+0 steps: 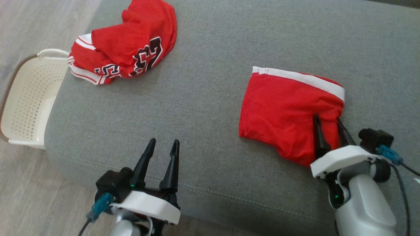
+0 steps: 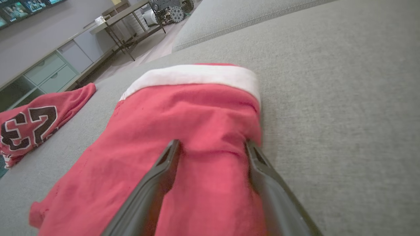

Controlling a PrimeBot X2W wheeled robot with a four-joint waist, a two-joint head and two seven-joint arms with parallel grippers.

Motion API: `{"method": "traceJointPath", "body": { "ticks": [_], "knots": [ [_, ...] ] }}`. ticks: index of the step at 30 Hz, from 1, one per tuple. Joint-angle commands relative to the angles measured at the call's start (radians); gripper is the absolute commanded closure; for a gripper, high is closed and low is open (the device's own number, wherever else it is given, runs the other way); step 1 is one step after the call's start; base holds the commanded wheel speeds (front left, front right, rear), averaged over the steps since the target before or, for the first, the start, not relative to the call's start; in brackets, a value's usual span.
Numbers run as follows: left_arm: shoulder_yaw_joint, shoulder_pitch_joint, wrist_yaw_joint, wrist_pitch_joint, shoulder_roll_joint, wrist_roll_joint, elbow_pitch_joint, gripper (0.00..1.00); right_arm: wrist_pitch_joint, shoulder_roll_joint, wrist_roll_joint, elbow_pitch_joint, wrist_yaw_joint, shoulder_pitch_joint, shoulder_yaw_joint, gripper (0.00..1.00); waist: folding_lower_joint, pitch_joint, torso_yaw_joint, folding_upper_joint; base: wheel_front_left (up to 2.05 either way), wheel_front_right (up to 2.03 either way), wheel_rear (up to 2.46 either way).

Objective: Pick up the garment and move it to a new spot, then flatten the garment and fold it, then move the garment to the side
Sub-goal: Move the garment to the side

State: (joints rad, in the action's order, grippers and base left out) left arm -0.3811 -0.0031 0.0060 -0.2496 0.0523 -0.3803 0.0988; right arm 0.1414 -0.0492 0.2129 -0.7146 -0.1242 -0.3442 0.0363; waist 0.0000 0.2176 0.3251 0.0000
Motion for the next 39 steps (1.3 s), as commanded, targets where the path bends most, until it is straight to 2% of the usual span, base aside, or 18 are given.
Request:
{"method": "traceJointPath", "body": {
  "ticks": [1,2,12,15,21,24,29,30,35,39],
  "knots": [
    [0.024,-0.036,0.001,-0.012,-0.002,-0.010,-0.028,0.00,0.003,-0.001,-0.023,0.012,-0.007,-0.033,0.030,0.54,0.0000,0.002,0.002,0.0000,0.00,0.00,0.00],
    [0.025,-0.037,0.003,-0.012,-0.002,-0.011,-0.028,0.00,0.010,-0.001,-0.036,-0.001,-0.007,-0.043,0.029,1.00,0.0000,0.003,0.001,0.0000,0.00,0.00,0.00],
    [0.030,-0.044,0.009,-0.012,-0.002,-0.016,-0.043,0.00,0.034,-0.014,-0.184,-0.080,-0.007,-0.120,0.063,1.00,0.0000,-0.008,-0.068,0.0000,0.00,0.00,0.00],
    [0.032,-0.051,0.010,-0.012,-0.002,-0.016,-0.057,0.00,0.029,-0.047,-0.242,-0.088,-0.007,-0.153,0.094,1.00,0.0000,-0.002,-0.109,0.0000,0.00,0.00,0.00],
    [0.049,-0.075,0.005,-0.012,-0.002,0.003,-0.088,0.00,0.003,-0.137,-0.288,-0.074,-0.007,-0.233,0.156,1.00,0.0000,0.031,-0.189,0.0000,0.00,0.00,0.00],
    [0.061,-0.098,-0.007,-0.012,-0.002,0.023,-0.098,0.00,-0.009,-0.192,-0.279,-0.063,-0.007,-0.280,0.198,1.00,0.0000,0.054,-0.236,0.0000,0.00,0.00,0.00],
    [0.099,-0.132,-0.022,-0.012,-0.002,0.053,-0.114,0.00,-0.012,-0.300,-0.199,-0.052,-0.007,-0.372,0.253,1.00,0.0000,0.112,-0.317,0.0000,0.00,0.00,0.00],
    [0.099,-0.132,-0.022,-0.012,-0.002,0.053,-0.114,0.00,-0.012,-0.300,-0.199,-0.052,-0.007,-0.372,0.253,1.00,0.0000,0.112,-0.317,0.0000,0.00,0.00,0.00],
    [0.132,-0.160,-0.051,-0.012,-0.002,0.089,-0.127,0.00,-0.011,-0.386,-0.124,-0.033,-0.007,-0.446,0.253,1.00,0.0000,0.167,-0.376,0.0000,0.00,0.00,0.00],
    [0.161,-0.174,-0.071,-0.012,-0.002,0.112,-0.142,0.00,-0.024,-0.415,-0.083,-0.012,-0.007,-0.476,0.223,1.00,0.0000,0.201,-0.412,0.0000,0.00,0.00,0.00]
  ]
}}
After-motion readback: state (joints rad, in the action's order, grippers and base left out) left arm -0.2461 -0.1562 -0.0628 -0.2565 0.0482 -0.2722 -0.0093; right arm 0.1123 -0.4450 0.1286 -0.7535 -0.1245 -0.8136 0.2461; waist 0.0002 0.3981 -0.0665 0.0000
